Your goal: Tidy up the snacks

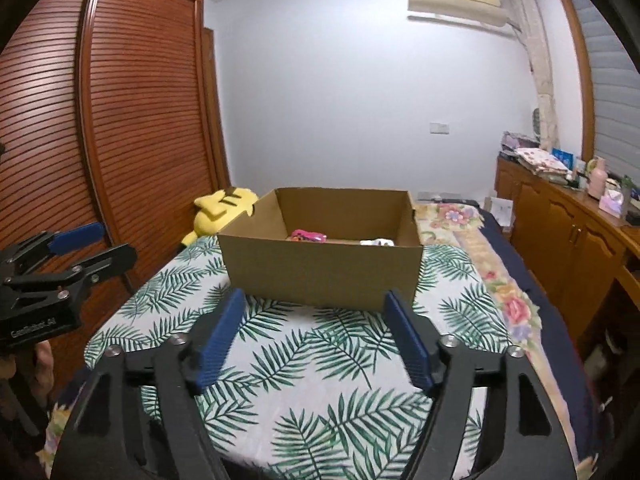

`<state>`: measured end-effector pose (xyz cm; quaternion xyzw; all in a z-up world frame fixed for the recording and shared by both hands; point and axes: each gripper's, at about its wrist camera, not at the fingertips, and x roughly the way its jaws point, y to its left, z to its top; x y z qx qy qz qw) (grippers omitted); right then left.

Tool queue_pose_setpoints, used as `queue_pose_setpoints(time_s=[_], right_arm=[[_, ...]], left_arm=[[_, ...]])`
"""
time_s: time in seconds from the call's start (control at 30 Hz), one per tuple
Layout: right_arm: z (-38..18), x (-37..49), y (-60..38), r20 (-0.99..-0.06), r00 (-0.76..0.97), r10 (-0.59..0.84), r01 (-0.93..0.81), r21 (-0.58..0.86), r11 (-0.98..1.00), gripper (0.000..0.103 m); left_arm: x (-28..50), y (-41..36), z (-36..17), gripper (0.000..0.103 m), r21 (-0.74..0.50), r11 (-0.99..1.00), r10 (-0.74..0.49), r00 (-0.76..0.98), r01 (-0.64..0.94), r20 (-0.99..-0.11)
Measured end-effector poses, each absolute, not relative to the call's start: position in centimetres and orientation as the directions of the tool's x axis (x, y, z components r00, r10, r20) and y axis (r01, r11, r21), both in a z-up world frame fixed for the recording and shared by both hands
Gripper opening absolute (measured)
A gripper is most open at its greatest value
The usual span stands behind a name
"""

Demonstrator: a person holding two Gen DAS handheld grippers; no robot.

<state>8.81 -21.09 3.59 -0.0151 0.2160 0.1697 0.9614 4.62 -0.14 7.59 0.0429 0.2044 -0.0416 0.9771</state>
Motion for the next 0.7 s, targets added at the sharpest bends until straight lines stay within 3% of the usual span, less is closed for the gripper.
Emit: queue_pose_setpoints(time_s=[0.1, 0.23, 0.7], right_arm=[[3.7, 7.9, -21.5, -0.398, 0.862, 0.313, -0.319, 0.053, 0.946, 0.093], [3.8, 7.1, -21.7, -0.383, 0.879, 0.285, -0.293, 0.04, 0.955, 0.103], [2.3, 5.8, -21.8, -0.4, 0.884, 0.241, -0.253, 0.023, 0.967, 0.103]], left_arm=[[3.6, 0.1, 7.4, 0.093, 0.061, 0.994, -0.057, 0.923, 0.087, -0.381], [2.8, 0.1, 6.9, 0.096, 0.06, 0.996, -0.043, 0.926, 0.071, -0.374], [0.2, -0.7, 5.6, 0.099, 0.034, 0.998, -0.034, 0.934, 0.049, -0.356]])
